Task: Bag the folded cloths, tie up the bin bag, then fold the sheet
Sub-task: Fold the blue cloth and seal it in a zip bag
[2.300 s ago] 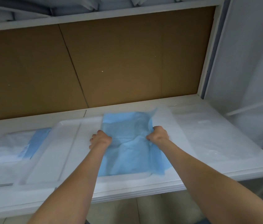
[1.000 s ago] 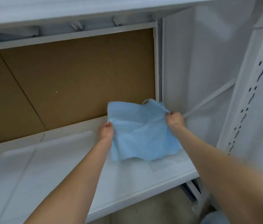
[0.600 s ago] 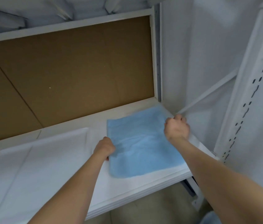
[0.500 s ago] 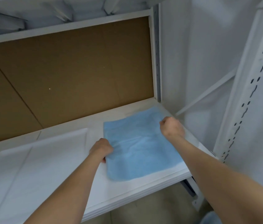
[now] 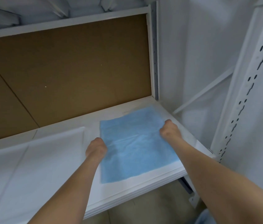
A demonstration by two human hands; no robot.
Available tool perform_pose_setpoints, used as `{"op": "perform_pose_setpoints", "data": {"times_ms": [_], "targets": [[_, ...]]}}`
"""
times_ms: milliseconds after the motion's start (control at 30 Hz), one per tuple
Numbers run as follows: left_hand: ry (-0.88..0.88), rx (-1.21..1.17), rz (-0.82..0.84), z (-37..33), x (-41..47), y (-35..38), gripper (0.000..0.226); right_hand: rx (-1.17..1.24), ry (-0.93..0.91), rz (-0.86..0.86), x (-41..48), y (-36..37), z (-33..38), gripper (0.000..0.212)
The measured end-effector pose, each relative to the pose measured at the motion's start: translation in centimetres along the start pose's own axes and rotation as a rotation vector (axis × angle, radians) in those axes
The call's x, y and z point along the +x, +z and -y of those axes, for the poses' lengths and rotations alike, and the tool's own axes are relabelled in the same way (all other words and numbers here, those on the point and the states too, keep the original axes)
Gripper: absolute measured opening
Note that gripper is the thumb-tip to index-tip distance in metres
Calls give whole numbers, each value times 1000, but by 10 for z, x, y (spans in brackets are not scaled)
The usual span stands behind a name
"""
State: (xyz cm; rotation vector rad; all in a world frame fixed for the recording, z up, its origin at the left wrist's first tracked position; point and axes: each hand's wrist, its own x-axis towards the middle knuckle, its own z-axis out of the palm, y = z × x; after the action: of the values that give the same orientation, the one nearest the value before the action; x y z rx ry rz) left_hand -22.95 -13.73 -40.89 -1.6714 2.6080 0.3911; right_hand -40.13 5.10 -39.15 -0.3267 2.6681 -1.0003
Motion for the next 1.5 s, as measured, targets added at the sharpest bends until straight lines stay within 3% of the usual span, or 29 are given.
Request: {"op": "perform_pose_setpoints", "data": {"times_ms": [133, 367, 433, 500, 600, 667, 800, 900, 1133, 1200, 1300, 1400, 1500], "targets": [[14, -75, -32, 2, 1, 1, 37, -199, -47, 1, -3, 6, -7, 53], [40, -153, -10, 9, 11, 9, 50, -595, -160, -26, -9, 15, 0, 39], [65, -137, -57, 6, 7, 7, 52, -610, -293, -48, -8, 20, 6, 40], [210, -74, -91, 3, 5, 8, 54, -553, -445, 1, -10, 31, 12, 43], [401, 84, 68, 4, 5, 17, 55, -554, -518, 187, -18, 50, 16, 52], [347, 126, 118, 10, 8, 22, 58, -583, -469, 239, -20, 56, 13, 54], [230, 21, -18, 14, 2, 15, 46, -607, -392, 177, -23, 54, 13, 52], [108, -128, -102, 13, -1, 6, 37, -550, -417, 136, -28, 55, 16, 49], [-72, -616, 119, 18, 2, 3, 27, -524, -484, 211, -39, 56, 18, 45], [-71, -646, 85, 19, 1, 2, 14, -505, -478, 201, -40, 56, 20, 43], [-46, -567, -52, 22, 1, -9, 26, -458, -494, 148, -43, 54, 28, 36], [-19, -555, -128, 22, 1, -24, 22, -283, -464, 105, -45, 57, 37, 29], [57, -659, -62, 12, -2, -31, 22, 60, -325, 219, -42, 65, 47, 19]]}}
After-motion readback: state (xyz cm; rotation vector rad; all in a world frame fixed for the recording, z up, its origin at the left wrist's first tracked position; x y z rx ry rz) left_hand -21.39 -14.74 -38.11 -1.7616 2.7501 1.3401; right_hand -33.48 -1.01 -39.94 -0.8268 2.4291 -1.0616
